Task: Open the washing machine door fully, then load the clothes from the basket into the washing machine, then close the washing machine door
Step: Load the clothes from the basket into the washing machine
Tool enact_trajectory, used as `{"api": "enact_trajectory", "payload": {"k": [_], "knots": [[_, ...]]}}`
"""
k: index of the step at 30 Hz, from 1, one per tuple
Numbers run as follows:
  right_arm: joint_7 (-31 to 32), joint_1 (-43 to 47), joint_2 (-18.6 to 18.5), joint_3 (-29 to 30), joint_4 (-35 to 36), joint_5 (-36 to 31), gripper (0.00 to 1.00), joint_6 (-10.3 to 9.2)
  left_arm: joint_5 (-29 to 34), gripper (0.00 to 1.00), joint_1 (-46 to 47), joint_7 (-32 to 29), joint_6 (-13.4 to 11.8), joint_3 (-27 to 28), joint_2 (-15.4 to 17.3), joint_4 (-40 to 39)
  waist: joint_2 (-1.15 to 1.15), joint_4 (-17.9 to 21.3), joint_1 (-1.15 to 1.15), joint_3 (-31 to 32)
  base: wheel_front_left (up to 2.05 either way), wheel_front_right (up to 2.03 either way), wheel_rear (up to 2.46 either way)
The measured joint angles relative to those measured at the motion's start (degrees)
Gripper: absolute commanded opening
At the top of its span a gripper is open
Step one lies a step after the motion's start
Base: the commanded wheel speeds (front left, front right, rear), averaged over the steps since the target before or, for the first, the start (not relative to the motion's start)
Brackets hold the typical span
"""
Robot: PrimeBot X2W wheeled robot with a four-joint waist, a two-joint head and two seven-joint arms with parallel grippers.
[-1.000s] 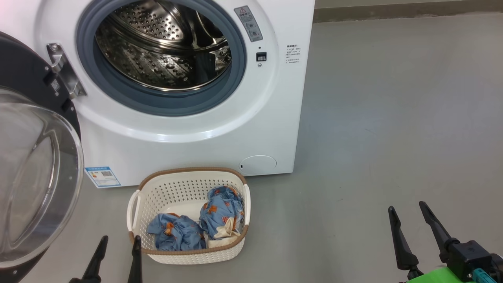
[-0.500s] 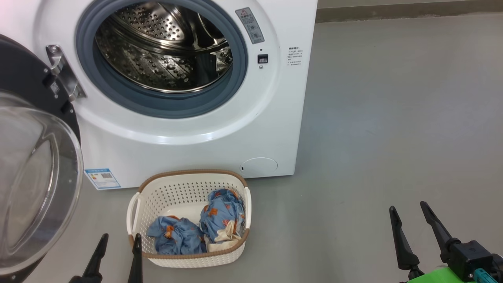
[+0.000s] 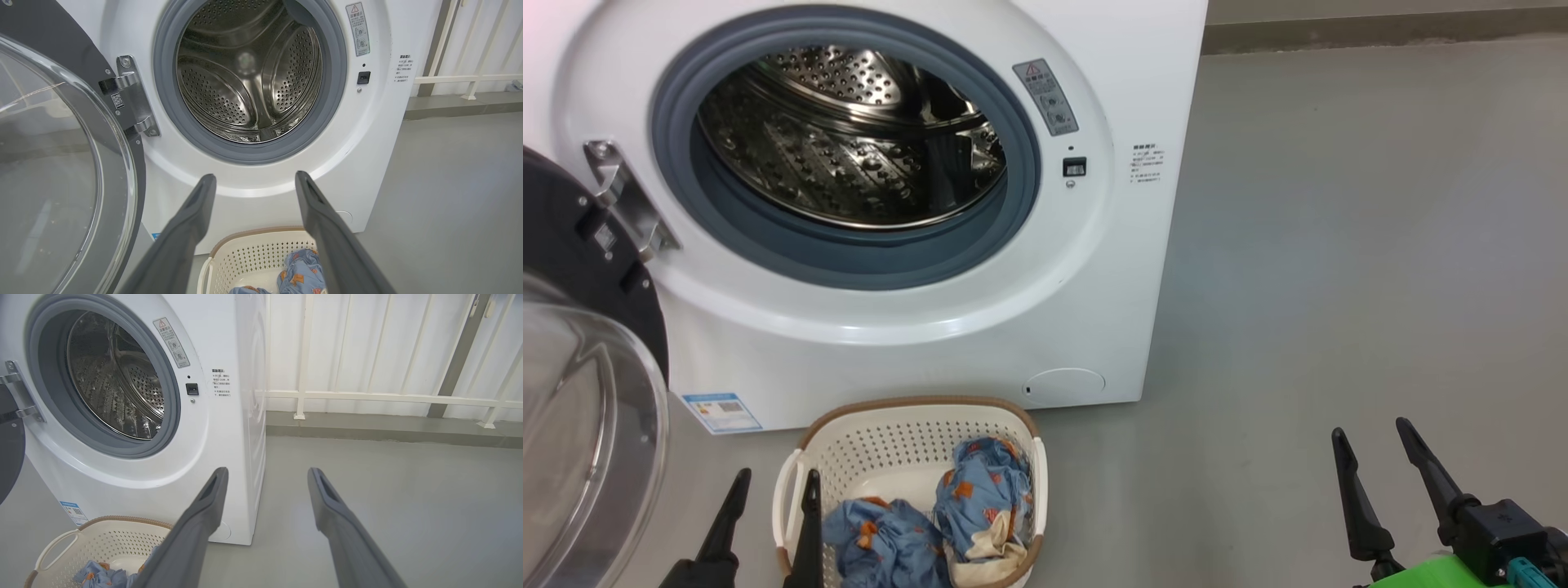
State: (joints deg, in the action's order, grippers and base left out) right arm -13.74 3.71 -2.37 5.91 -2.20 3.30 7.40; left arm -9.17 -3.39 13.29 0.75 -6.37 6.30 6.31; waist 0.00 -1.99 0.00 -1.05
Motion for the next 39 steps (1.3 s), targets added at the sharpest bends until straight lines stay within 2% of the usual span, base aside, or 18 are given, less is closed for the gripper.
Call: {"api": "enact_trajectory", "payload": {"k": [29, 33, 39], "knots": [[-0.5, -0.1, 0.0, 0.0, -0.3, 0.4, 1.0, 0.0, -0.7, 1.0, 0.5, 0.3, -0.5, -1.6, 0.8, 1.5, 0.0, 0.3, 0.0, -1.1, 0.05, -0.05, 0.0], [-0.5, -0.3, 0.0, -0.6, 0.0, 0.4, 1.0, 0.0, -1.2, 1.0, 3.3, -2.2, 1.5, -3.8, 0.6, 5.5, 0.0, 0.3, 0.0, -2.4, 0.0, 0.0, 0.0], [-0.5, -3.9, 0.0, -2.5, 0.5, 0.4, 1.0, 0.0, -2.9, 1.0, 11.0, -6.8, 5.1, -10.2, -1.2, 17.8, 0.0, 0.6, 0.0, -5.7, 0.0, 0.0, 0.0]]}}
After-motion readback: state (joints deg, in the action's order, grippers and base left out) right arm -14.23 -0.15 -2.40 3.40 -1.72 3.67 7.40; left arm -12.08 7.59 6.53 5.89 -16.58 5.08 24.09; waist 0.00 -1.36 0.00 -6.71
